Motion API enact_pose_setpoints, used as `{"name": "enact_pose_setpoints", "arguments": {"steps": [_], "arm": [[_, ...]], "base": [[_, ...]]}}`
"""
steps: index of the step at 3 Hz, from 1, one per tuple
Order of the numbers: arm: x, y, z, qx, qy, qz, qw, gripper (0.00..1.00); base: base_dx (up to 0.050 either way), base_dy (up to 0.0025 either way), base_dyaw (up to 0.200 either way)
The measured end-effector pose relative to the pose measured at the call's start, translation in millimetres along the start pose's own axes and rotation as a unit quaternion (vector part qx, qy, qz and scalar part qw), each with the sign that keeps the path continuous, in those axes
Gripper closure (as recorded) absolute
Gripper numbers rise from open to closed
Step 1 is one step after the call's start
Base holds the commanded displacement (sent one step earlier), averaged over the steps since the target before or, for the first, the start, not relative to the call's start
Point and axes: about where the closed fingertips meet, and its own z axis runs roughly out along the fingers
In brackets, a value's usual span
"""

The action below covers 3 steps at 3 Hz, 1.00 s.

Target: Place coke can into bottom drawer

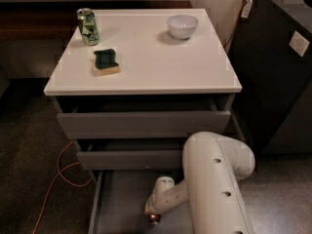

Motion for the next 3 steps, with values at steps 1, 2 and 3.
{"name": "enact_pose_setpoints", "arguments": {"steps": [1, 2, 3], "arm": [[-3.2, 1.3, 10.2, 0.012, -0.005, 0.002, 0.9999, 0.54], [-6.4, 2.0, 16.1, 0.020, -0.009, -0.001, 0.9998, 0.31], [-7.7, 2.2, 17.3, 0.021, -0.010, -0.001, 0.9997, 0.08]], "base": [[0.000, 0.00000, 0.000], [0.000, 0.00000, 0.000], [0.000, 0.00000, 0.000]]}}
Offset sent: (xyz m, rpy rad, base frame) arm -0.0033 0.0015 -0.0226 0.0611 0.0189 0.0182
